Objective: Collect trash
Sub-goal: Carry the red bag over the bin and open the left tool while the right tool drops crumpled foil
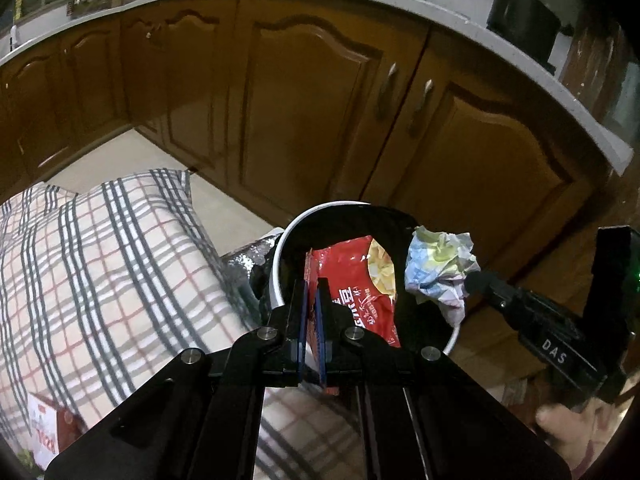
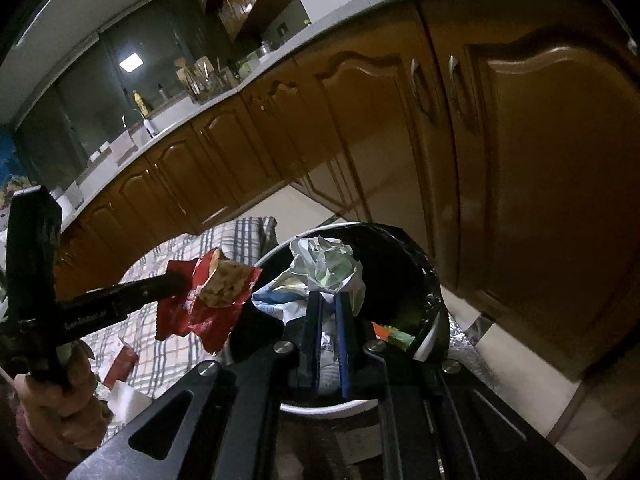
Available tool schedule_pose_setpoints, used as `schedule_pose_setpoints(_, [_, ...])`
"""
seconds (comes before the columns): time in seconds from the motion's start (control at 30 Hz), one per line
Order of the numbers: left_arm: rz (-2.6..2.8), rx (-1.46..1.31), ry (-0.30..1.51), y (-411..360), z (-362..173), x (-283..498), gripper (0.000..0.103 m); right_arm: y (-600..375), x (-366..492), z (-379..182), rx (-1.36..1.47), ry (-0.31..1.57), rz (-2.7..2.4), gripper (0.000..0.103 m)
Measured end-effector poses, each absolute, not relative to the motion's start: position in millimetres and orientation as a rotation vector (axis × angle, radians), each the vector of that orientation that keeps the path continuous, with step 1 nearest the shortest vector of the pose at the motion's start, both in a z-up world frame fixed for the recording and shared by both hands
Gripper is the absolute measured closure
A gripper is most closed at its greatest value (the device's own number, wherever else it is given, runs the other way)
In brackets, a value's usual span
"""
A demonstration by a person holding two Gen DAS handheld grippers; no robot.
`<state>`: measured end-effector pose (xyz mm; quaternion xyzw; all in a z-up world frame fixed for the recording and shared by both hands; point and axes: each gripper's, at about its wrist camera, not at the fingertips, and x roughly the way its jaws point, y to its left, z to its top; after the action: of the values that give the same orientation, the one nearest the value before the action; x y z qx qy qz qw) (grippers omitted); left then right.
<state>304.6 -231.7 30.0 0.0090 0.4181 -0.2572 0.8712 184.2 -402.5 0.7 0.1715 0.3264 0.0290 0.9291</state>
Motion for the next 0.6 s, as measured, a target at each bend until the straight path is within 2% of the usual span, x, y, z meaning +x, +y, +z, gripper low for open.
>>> schedule_pose_setpoints(0.27, [-0.525, 0.05, 0.905, -250.3, 15.9, 321.4, 0.098, -412.3, 196.8, -10.5, 0.358, 0.703, 0.053, 0.096])
schedule_pose_setpoints(0.4, [-0.511, 0.052, 0.932, -255.4, 8.2, 326.1, 0.087, -416.1, 205.2, -16.6, 0.371, 0.725, 0.057, 0.089])
schedule_pose_setpoints(0.43, [-0.509, 0.049, 0.939, -255.6, 6.2, 326.8, 0.08, -416.8, 206.1, -18.3, 0.379, 0.73, 0.057, 0.078])
schedule_pose_setpoints(0.47, [-0.509, 0.045, 0.941, -255.2, 5.3, 326.4, 0.071, -417.4, 205.9, -19.0, 0.381, 0.727, 0.057, 0.063])
schedule_pose_setpoints(0.53, [-0.507, 0.034, 0.934, -252.1, 5.6, 323.9, 0.06, -417.5, 204.2, -18.2, 0.379, 0.717, 0.056, 0.045])
schedule_pose_setpoints(0.6, [-0.503, 0.033, 0.925, -248.5, 6.8, 320.1, 0.06, -417.0, 200.1, -16.6, 0.384, 0.702, 0.06, 0.043])
